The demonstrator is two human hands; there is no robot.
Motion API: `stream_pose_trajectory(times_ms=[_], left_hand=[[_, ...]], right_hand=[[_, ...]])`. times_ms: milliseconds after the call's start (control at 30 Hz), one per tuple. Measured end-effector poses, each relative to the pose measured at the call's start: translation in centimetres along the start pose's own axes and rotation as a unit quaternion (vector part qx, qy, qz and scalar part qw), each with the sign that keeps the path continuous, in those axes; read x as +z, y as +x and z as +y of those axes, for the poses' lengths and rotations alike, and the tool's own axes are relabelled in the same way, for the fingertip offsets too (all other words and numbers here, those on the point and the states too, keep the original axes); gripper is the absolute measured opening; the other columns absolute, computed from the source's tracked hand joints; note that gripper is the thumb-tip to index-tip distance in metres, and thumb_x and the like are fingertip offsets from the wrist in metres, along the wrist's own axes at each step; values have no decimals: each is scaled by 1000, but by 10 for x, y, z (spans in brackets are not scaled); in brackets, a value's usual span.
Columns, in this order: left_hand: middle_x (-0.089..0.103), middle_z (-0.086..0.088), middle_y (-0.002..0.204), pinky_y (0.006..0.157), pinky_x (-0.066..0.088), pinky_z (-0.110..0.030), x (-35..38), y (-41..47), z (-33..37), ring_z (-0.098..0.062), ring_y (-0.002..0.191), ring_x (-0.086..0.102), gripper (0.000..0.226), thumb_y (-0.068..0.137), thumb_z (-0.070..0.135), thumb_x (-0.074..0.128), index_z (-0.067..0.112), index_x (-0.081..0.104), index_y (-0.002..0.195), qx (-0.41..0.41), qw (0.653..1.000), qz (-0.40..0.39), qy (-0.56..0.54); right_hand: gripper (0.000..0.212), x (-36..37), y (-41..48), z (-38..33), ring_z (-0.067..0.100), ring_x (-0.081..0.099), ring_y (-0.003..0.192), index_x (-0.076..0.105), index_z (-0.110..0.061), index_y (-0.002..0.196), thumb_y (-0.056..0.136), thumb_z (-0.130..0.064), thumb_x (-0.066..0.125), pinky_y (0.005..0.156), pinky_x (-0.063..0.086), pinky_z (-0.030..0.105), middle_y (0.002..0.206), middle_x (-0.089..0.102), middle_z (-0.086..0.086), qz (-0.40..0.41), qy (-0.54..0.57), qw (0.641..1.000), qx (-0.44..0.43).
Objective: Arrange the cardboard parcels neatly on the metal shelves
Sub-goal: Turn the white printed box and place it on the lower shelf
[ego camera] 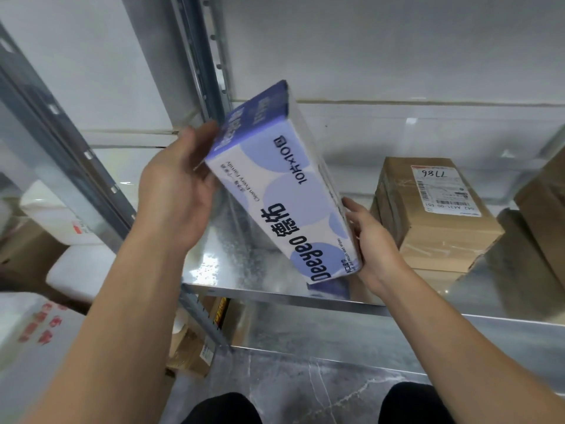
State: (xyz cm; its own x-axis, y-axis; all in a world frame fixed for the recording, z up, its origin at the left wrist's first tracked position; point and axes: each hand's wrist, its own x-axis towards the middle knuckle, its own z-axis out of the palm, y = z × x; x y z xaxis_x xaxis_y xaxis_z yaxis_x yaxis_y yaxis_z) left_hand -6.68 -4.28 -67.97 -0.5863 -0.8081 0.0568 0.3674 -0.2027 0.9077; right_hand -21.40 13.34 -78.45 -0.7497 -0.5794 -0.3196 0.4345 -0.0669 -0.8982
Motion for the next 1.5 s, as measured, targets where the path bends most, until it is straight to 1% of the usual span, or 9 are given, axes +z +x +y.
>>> stream_pose_trajectory(times_ms=[100,300,500,1000,1133,1200,1267,1333,1500], left_hand=[[74,-2,97,82,54,-24,9,-1,-6,-15,94,69,29,108,16,43,3,64,123,21,1000,-12,-20],[64,-1,139,112,43,-42,19,-9,-33,-21,131,57,49,106,41,44,19,48,150,-8,993,-109,39],[78,7,101,79,58,-27,35,-27,-44,-11,94,73,50,112,41,20,24,67,110,-60,992,-115,1],[78,7,87,68,58,-23,43,-29,-45,-9,80,74,50,112,39,20,22,66,102,-74,986,-146,12],[75,6,75,59,56,-23,41,-24,-43,-10,68,72,45,112,32,28,19,66,90,-84,988,-129,12],[73,6,70,57,56,-23,36,-19,-43,-10,63,70,38,109,25,37,18,64,83,-89,989,-117,33],[71,6,68,60,56,-24,32,-16,-42,-11,62,68,34,106,20,43,18,64,79,-86,989,-114,50],[71,6,68,65,54,-27,30,-14,-42,-11,62,68,31,104,16,44,17,63,80,-81,987,-119,67],[69,7,56,49,53,-17,26,-20,-40,-7,50,67,32,106,6,32,16,57,88,-86,979,-162,86]], right_hand=[[41,5,-3,2,23,77,72,78,-31,94,106,-49,43,63,60,38,86,80,3,-31,-8,998,47],[57,23,1,17,34,72,109,67,-23,127,103,-64,37,100,54,53,116,77,9,-49,-8,998,49],[52,30,-2,26,35,71,111,67,-23,131,106,-57,37,106,50,57,119,76,9,-63,39,996,56],[49,38,-15,20,29,76,100,73,-30,114,107,-58,34,104,53,54,109,79,3,-35,28,998,37],[56,36,-17,4,26,77,89,69,-17,123,108,-56,33,81,63,38,103,80,4,-52,-49,997,35],[59,33,-19,-5,25,71,105,64,-12,125,110,-54,26,107,51,39,117,76,4,-59,-136,989,4],[45,26,-16,-11,12,60,111,59,-33,130,110,-51,22,90,36,24,120,68,-11,-77,-190,978,-27],[41,22,-14,-14,4,54,103,58,-40,131,110,-49,24,85,39,27,120,64,-15,-98,-212,972,-40],[30,21,-10,-10,13,59,78,64,-33,96,110,-27,38,70,38,31,75,72,-18,-91,-202,973,-68]])
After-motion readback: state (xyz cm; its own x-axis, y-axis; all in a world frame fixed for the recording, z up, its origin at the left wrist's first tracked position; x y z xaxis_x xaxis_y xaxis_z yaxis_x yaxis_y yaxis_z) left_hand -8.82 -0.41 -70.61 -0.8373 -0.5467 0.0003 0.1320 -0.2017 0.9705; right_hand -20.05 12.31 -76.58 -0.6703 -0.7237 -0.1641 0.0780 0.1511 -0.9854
